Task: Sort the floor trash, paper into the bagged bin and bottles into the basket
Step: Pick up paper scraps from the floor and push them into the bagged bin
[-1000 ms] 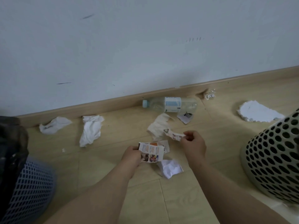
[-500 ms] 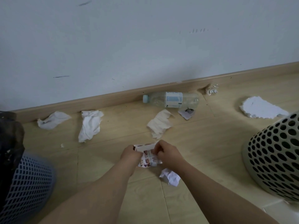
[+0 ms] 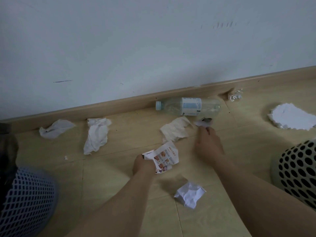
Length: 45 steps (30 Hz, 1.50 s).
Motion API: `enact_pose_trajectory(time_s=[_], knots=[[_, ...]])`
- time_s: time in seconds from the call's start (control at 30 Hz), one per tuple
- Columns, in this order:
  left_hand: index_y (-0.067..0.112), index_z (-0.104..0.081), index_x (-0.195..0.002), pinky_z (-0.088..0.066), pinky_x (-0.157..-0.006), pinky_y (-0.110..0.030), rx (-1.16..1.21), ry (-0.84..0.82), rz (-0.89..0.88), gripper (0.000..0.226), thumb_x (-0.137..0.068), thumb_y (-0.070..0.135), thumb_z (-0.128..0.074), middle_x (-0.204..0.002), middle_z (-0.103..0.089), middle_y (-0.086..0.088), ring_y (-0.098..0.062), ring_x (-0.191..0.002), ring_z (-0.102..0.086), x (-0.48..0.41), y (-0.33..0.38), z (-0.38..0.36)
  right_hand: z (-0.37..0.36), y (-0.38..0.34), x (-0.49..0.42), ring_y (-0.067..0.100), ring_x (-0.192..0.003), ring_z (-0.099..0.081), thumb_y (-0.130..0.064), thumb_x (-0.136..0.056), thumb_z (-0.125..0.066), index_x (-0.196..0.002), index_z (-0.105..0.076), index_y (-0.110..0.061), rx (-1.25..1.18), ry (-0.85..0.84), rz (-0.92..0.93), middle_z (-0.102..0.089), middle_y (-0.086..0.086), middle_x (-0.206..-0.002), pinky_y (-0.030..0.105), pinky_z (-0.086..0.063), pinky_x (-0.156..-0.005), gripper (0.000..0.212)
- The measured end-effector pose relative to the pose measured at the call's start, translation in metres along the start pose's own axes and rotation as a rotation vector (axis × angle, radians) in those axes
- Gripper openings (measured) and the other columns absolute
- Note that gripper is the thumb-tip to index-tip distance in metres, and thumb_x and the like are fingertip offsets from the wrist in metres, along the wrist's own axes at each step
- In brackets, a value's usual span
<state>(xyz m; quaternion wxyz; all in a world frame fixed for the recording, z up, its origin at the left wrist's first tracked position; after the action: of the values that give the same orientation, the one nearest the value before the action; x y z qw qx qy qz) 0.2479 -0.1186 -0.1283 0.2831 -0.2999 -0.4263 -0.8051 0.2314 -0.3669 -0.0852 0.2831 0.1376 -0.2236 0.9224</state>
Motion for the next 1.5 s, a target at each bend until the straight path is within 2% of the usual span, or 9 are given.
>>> enact_pose_trajectory(time_s=[0.47, 0.6, 0.7, 0.77, 0.83, 0.9, 1.03, 1.17, 1.5], knots=[[0.005, -0.055, -0.124, -0.051, -0.089, -0.041, 0.148, -0.161, -0.08, 0.036, -0.091, -0.002, -0.044, -0.118, -0.062, -0.015, -0.032, -0.102, -0.061, 0.015, 0.0, 0.002, -0.024, -0.001, 0.049, 0.02, -0.112, -0.051, -0.021, -0.101, -0.029, -0.128, -0.048, -0.023, 0.196, 0.072, 0.03, -0.051, 0.003, -0.126, 0.031, -0.043, -0.084, 0.034], [0.008, -0.058, -0.123, -0.053, -0.07, -0.032, 0.141, -0.227, -0.109, 0.04, -0.091, -0.006, -0.039, -0.104, -0.063, -0.011, -0.028, -0.091, -0.061, 0.022, -0.002, 0.006, -0.027, -0.004, 0.058, 0.02, -0.116, -0.049, -0.01, -0.095, -0.035, -0.131, -0.048, -0.028, 0.305, 0.048, 0.076, -0.055, 0.003, -0.122, 0.031, -0.041, -0.086, 0.042], [0.006, -0.06, -0.12, -0.053, -0.073, -0.034, 0.091, -0.247, -0.112, 0.039, -0.091, -0.007, -0.038, -0.095, -0.061, -0.01, -0.026, -0.086, -0.06, 0.026, -0.005, 0.014, 0.003, -0.029, 0.078, 0.029, -0.069, -0.063, 0.003, -0.066, -0.064, -0.076, -0.07, -0.014, 0.386, 0.313, 0.177, -0.062, 0.012, -0.073, 0.031, -0.048, -0.059, 0.021], [0.008, -0.061, -0.115, -0.054, -0.07, -0.033, 0.073, -0.254, -0.094, 0.036, -0.091, -0.006, -0.038, -0.087, -0.062, -0.006, -0.025, -0.078, -0.061, 0.026, -0.008, 0.017, 0.015, -0.031, 0.088, 0.028, -0.048, -0.056, 0.005, -0.041, -0.078, -0.051, -0.062, -0.01, 0.389, 0.447, 0.177, -0.055, 0.01, -0.053, 0.029, -0.045, -0.046, 0.024], [0.012, -0.06, -0.109, -0.048, -0.055, -0.027, 0.065, -0.242, -0.087, 0.032, -0.091, -0.005, -0.04, -0.077, -0.059, -0.002, -0.018, -0.067, -0.057, 0.026, -0.009, 0.023, 0.015, -0.027, 0.088, 0.028, -0.051, -0.056, -0.001, -0.037, -0.085, -0.056, -0.063, -0.009, 0.358, 0.433, 0.132, -0.056, 0.01, -0.058, 0.03, -0.045, -0.049, 0.03], [0.012, -0.06, -0.106, -0.044, -0.05, -0.025, 0.054, -0.217, -0.082, 0.029, -0.09, -0.005, -0.041, -0.073, -0.057, -0.002, -0.017, -0.063, -0.055, 0.026, -0.01, 0.027, 0.013, -0.023, 0.082, 0.029, -0.073, -0.058, -0.012, -0.059, -0.079, -0.082, -0.066, -0.012, 0.31, 0.381, 0.082, -0.058, 0.01, -0.081, 0.032, -0.042, -0.065, 0.026], [0.003, -0.061, -0.109, -0.049, -0.069, -0.033, 0.055, -0.203, -0.054, 0.027, -0.09, -0.005, -0.043, -0.085, -0.059, -0.013, -0.028, -0.077, -0.057, 0.025, -0.01, 0.025, -0.005, -0.008, 0.066, 0.025, -0.123, -0.034, -0.03, -0.083, -0.056, -0.138, -0.03, -0.034, 0.247, 0.194, 0.014, -0.027, 0.001, -0.143, 0.034, -0.029, -0.097, 0.061], [0.01, -0.055, -0.092, -0.045, -0.067, -0.034, 0.071, -0.141, 0.03, 0.016, -0.092, -0.003, -0.045, -0.068, -0.051, -0.008, -0.024, -0.062, -0.049, 0.022, -0.012, 0.026, -0.025, -0.008, 0.064, 0.03, -0.118, -0.037, -0.016, -0.092, -0.042, -0.134, -0.036, -0.027, 0.243, 0.013, 0.092, -0.034, 0.0, -0.14, 0.035, -0.038, -0.091, 0.044], [0.007, -0.049, -0.07, -0.041, -0.06, -0.032, 0.096, -0.155, 0.107, 0.025, -0.094, 0.001, -0.047, -0.068, -0.049, -0.009, -0.025, -0.063, -0.049, 0.016, -0.021, 0.026, -0.022, 0.004, 0.06, 0.026, -0.1, -0.049, -0.012, -0.095, -0.038, -0.111, -0.055, -0.012, 0.184, 0.108, 0.128, -0.052, 0.009, -0.114, 0.028, -0.036, -0.074, 0.023]])
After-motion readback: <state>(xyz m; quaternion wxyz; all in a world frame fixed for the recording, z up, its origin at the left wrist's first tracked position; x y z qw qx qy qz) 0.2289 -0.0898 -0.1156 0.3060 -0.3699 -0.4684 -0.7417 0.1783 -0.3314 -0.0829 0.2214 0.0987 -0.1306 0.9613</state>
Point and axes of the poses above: each hand's wrist, its own x-axis away from the middle knuckle, its own z-axis out of the back of the hand, y = z × x, the point moved 9 cm from there along -x, towards the middle knuckle
